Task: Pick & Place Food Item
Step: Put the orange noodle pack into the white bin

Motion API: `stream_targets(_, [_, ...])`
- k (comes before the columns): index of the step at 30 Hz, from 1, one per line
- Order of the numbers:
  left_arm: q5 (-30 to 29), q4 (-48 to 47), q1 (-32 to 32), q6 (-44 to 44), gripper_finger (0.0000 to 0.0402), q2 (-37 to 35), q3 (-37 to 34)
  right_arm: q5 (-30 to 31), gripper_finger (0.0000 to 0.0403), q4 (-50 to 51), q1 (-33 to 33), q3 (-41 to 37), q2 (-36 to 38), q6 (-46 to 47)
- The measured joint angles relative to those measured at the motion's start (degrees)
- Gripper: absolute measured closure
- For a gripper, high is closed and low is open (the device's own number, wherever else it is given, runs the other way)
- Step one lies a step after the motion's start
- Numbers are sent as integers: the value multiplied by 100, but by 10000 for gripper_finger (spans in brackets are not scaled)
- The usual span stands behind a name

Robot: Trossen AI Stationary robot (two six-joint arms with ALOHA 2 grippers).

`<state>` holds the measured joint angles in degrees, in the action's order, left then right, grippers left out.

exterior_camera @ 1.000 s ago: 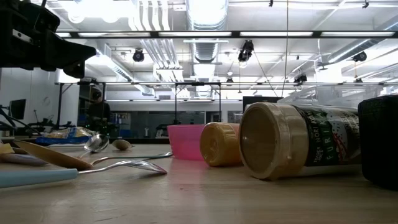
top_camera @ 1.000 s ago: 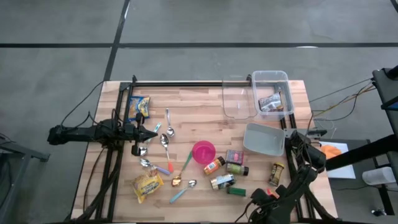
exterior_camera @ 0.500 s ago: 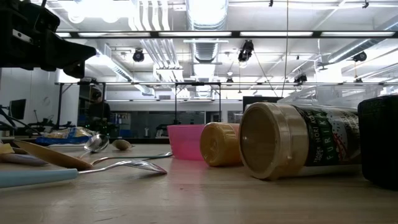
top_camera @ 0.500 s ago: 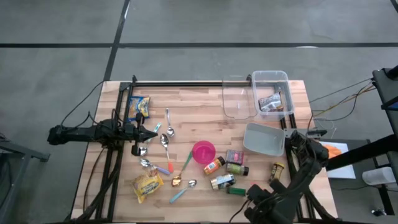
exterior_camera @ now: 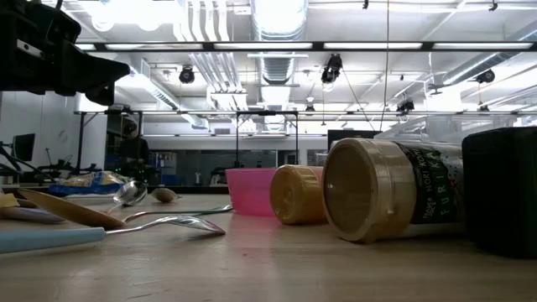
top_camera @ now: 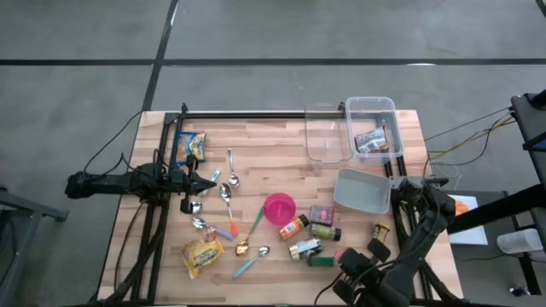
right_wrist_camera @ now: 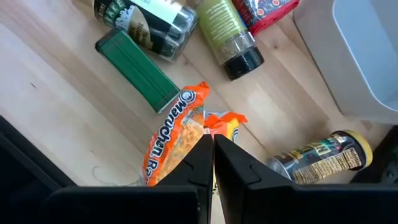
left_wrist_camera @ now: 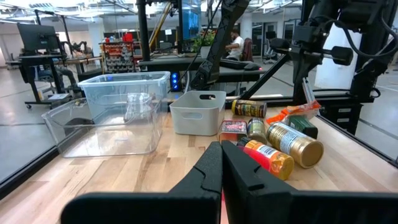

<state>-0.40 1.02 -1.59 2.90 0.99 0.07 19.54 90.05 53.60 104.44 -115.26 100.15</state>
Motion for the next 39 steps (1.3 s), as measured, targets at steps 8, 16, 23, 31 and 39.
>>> stream_targets(8, [0, 0, -1, -1, 401, 0, -1, 4, 392, -286, 0, -4, 0, 23])
stream_targets(16, [0, -2, 1, 0, 401, -2, 0, 7, 392, -517, -4, -4, 0, 769])
stream_targets(23, [-2, -2, -1, 0, 401, -2, 1, 6, 378, -571, 0, -4, -2, 1826])
stream_targets(31, [0, 0, 1, 0, 401, -2, 0, 59, 263, -820, -33, -5, -9, 1647])
stream_targets(39, [0, -2, 0, 0, 401, -2, 1, 109, 159, -1120, -37, -295, -9, 1537])
